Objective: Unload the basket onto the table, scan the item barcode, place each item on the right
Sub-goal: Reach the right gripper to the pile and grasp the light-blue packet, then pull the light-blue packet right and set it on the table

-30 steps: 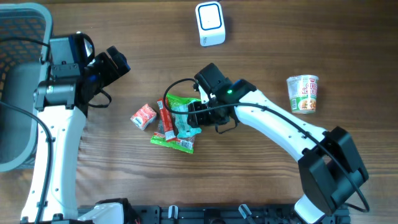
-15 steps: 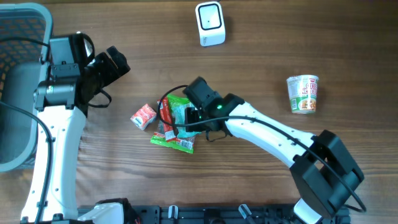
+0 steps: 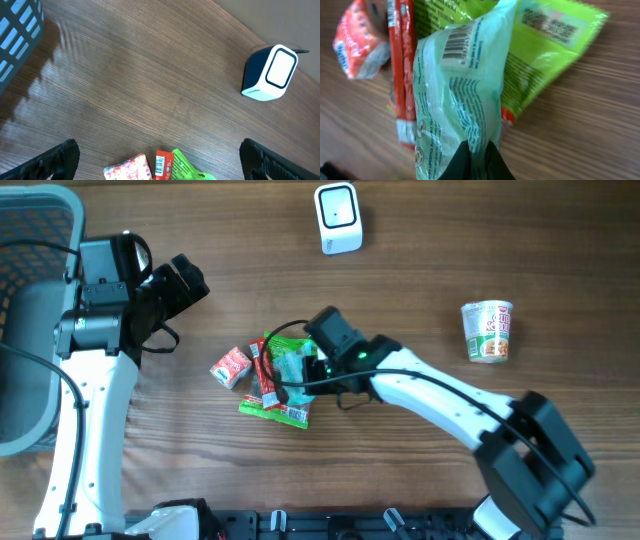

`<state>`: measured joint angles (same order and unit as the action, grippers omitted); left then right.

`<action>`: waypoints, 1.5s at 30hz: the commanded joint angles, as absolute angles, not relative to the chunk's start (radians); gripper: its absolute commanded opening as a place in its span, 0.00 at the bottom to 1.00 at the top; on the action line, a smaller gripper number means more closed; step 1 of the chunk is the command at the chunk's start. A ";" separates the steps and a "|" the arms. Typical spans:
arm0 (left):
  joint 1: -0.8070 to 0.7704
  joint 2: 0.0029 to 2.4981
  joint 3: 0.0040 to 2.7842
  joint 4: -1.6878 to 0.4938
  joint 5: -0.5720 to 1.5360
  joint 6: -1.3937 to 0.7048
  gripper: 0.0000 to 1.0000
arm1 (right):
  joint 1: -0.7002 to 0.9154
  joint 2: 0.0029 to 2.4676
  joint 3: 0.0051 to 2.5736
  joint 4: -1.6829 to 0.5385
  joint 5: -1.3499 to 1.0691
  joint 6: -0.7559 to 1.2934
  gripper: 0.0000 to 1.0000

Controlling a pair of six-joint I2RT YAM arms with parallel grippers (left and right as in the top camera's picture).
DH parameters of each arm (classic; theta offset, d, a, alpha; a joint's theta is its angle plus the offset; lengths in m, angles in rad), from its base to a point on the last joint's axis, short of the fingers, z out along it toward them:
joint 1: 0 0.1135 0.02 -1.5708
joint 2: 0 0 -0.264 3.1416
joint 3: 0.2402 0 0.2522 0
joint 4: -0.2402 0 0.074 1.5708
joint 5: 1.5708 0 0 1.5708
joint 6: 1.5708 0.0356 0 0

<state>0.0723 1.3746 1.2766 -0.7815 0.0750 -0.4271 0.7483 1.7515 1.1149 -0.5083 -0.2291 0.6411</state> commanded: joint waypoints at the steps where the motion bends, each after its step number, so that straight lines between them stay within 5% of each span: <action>1: 0.076 1.375 1.282 -0.779 0.066 -0.423 1.00 | 0.691 1.597 1.127 -0.564 -0.256 0.533 0.04; 9: 0.076 1.375 1.282 -0.779 0.066 -0.423 1.00 | 0.537 1.547 1.094 -0.794 -0.110 0.209 0.04; 12: 0.076 1.375 1.282 -0.779 0.066 -0.423 1.00 | 0.537 1.563 1.056 -0.783 -0.077 -0.002 0.04; 16: 0.076 1.375 1.282 -0.779 0.066 -0.423 1.00 | 0.537 1.565 0.960 -0.656 -0.015 -0.026 0.04; 17: 0.076 1.376 1.282 -0.779 0.066 -0.423 1.00 | 0.537 1.565 0.939 -0.616 -0.015 -0.024 0.18; 18: 0.076 1.375 1.282 -0.779 0.066 -0.423 1.00 | 0.537 1.565 0.928 -0.594 -0.015 -0.023 0.59; 20: 0.076 1.375 1.282 -0.779 0.066 -0.423 1.00 | 0.537 1.564 0.932 -0.565 0.005 -0.022 0.73; 23: 0.076 1.375 1.282 -0.779 0.066 -0.423 1.00 | 0.537 1.544 1.010 -0.564 -0.081 0.029 0.78; 24: 0.076 1.375 1.282 -0.779 0.066 -0.423 1.00 | 0.537 1.541 1.018 -0.554 -0.155 0.031 0.71; 26: 0.076 1.376 1.282 -0.779 0.066 -0.423 1.00 | 0.535 1.546 1.017 -0.536 -0.222 0.169 0.21; 27: 0.076 1.375 1.282 -0.779 0.066 -0.423 1.00 | 0.534 1.551 1.012 -0.535 -0.219 0.255 0.04; 35: 0.076 1.375 1.282 -0.779 0.066 -0.423 1.00 | 0.455 1.671 0.937 -0.533 -0.239 0.401 0.04; 45: 0.076 1.375 1.282 -0.779 0.066 -0.423 1.00 | 0.437 1.671 0.967 -0.537 -0.508 0.262 0.11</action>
<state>0.0723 1.3746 1.2766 -0.7815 0.0750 -0.4271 0.4412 1.7111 0.9070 -0.5346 -0.3645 0.3485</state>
